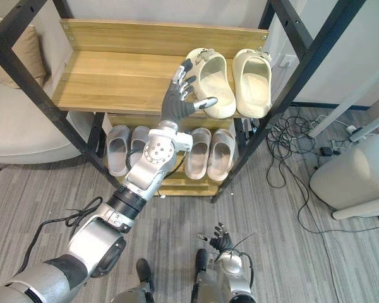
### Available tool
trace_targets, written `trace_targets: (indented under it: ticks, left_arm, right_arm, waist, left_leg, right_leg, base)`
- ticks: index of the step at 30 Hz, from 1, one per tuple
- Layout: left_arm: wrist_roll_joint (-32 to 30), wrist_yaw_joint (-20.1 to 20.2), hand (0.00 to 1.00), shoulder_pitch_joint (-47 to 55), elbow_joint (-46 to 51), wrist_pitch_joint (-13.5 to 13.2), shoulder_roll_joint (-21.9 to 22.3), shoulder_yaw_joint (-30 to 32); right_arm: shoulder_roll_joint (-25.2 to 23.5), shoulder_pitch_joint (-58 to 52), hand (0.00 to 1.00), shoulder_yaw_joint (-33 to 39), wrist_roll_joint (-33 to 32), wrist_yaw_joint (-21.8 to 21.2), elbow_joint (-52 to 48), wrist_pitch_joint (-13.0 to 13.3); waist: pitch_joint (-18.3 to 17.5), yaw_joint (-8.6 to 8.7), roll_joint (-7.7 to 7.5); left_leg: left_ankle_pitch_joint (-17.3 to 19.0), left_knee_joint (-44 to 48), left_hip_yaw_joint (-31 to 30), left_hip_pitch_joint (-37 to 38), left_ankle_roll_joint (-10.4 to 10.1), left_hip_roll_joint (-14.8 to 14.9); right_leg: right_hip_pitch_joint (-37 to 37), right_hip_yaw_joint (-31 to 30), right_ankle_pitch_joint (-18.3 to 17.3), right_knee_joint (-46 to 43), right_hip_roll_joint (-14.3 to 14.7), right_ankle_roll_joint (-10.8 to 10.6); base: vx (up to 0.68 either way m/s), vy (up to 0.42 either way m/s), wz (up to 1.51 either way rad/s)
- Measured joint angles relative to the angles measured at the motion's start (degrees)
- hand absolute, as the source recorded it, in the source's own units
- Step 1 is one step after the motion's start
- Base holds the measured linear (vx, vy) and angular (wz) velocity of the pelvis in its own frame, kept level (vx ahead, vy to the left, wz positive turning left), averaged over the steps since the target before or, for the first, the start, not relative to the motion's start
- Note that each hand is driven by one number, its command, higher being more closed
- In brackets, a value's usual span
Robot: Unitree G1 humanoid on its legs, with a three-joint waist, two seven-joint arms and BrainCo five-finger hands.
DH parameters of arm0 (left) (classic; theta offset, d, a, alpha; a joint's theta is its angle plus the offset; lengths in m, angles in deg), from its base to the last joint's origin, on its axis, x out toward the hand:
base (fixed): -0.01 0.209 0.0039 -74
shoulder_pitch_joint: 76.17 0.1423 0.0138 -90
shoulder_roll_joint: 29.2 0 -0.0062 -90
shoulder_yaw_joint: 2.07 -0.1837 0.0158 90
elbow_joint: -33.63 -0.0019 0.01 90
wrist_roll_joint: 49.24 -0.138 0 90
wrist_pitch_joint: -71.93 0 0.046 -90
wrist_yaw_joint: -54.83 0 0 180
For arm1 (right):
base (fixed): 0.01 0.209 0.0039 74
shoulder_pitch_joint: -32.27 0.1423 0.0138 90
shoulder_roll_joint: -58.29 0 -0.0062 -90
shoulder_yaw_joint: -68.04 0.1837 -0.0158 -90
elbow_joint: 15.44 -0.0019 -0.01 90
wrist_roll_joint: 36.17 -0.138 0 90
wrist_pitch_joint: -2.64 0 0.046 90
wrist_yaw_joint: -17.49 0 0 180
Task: Organize the slippers on the shoe rack
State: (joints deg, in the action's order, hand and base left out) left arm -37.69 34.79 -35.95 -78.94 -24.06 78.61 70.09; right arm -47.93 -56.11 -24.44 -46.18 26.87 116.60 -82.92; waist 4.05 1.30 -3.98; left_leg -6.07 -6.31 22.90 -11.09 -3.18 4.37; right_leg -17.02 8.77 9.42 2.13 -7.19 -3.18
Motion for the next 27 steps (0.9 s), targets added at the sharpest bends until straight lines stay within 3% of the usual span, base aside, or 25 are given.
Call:
trace_targets:
  ticks: [12,27]
  left_arm:
    - [1.14,0.05,0.0,-0.13,0.51,0.07,-0.23,1.32]
    - [1.06,0.16,0.0,-7.84,-9.07,1.51,0.16,5.55]
  right_arm:
    - [0.0,0.02,0.0,-0.06,0.21,-0.04,0.0,-0.08]
    - [-0.38,0.31,0.0,-0.02,0.43,0.01,0.0,-0.55]
  waist:
    - [-0.01,0.07,0.02]
    - [-0.02,2.2,0.01]
  left_leg:
    - [0.4,0.0,0.01,-0.99,-0.2,0.03]
    - [0.13,0.02,1.22,-2.85,0.17,-0.02]
  right_leg:
    - [-1.15,-0.05,-0.04,-0.37,0.0,0.05]
    - [-4.04,-1.39,0.15,-0.79,0.06,0.17]
  base:
    - [0.0,0.002,0.0]
    - [0.0,0.051,-0.04]
